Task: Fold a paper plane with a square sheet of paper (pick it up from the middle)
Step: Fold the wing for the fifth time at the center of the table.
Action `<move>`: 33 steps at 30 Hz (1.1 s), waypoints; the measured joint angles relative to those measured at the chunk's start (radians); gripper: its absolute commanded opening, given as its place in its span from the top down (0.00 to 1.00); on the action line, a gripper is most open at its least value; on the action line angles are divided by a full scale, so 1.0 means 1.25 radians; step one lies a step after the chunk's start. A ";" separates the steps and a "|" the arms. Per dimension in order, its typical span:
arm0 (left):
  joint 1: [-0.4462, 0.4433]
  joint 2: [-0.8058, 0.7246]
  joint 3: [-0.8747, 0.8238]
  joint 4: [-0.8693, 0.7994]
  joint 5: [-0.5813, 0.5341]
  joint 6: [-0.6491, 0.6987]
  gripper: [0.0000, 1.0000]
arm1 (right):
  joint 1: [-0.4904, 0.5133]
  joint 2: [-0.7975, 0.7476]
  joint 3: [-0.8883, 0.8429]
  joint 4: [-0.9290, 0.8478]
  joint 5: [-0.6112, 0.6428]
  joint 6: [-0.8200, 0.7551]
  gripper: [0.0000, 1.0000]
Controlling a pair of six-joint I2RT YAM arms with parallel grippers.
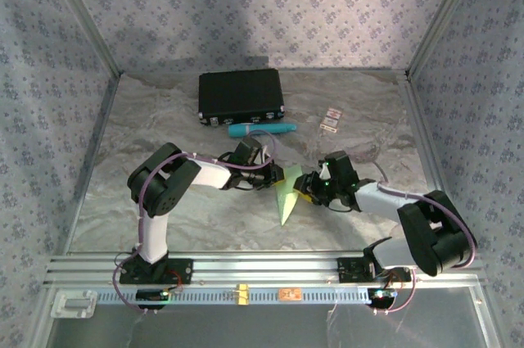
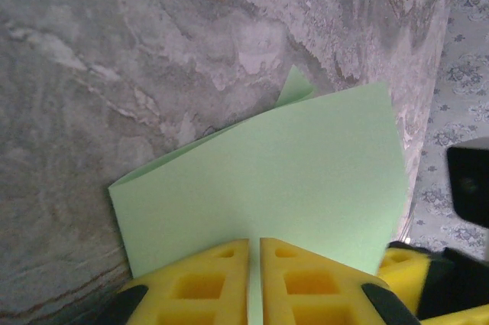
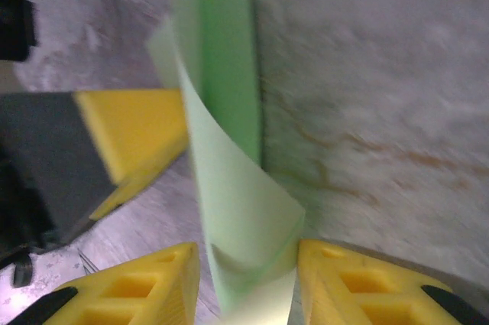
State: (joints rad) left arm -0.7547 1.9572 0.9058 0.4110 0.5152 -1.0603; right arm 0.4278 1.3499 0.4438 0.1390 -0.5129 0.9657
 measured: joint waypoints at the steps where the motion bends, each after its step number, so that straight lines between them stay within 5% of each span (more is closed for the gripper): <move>1: 0.000 0.000 0.000 0.000 0.000 0.000 0.87 | -0.005 0.002 0.007 0.002 -0.001 -0.009 0.60; 20: 0.000 -0.001 0.000 -0.002 -0.003 0.000 0.87 | -0.074 0.111 0.093 0.005 -0.097 -0.163 0.57; 33: 0.000 -0.003 0.000 -0.005 -0.005 0.000 0.87 | -0.113 0.147 0.108 -0.001 -0.168 -0.220 0.64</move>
State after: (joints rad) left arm -0.7544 1.9530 0.9058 0.4042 0.5091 -1.0599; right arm 0.2863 1.5337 0.5789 0.1379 -0.7231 0.6910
